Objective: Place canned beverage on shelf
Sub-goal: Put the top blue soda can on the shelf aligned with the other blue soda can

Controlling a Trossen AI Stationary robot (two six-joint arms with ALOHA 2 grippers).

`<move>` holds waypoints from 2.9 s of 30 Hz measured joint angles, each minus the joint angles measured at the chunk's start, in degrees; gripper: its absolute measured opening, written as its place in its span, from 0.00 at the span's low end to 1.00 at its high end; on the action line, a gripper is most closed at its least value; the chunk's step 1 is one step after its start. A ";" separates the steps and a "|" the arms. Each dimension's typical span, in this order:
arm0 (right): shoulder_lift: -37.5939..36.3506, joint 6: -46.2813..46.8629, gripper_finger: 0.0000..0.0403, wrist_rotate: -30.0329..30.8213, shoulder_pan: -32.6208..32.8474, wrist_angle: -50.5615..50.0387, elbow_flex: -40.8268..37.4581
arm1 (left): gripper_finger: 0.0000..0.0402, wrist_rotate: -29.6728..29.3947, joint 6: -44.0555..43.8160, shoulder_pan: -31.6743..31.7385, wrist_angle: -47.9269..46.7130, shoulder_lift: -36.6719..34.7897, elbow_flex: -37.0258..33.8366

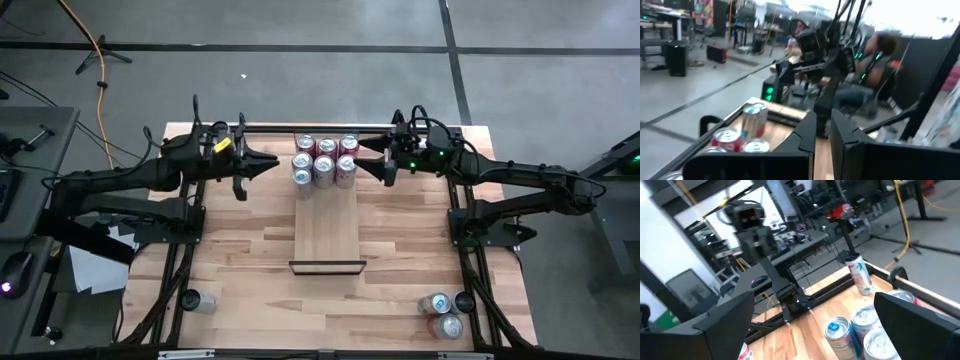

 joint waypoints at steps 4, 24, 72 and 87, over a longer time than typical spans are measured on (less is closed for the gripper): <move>0.00 -5.52 0.98 -0.81 0.82 0.31 0.00 | 0.00 0.80 -3.51 1.30 1.35 -1.60 -2.94; 2.96 10.21 0.98 29.84 -7.11 -44.28 16.50 | 0.00 0.18 -2.87 1.59 1.43 -1.53 -3.35; 32.29 11.10 0.54 19.85 -25.51 -70.68 24.26 | 0.27 -6.47 -2.87 1.57 -4.85 -1.51 -3.31; 19.34 1.42 0.54 13.32 -19.70 -70.68 24.26 | 0.27 -7.26 -1.89 1.58 -4.85 -1.51 -3.31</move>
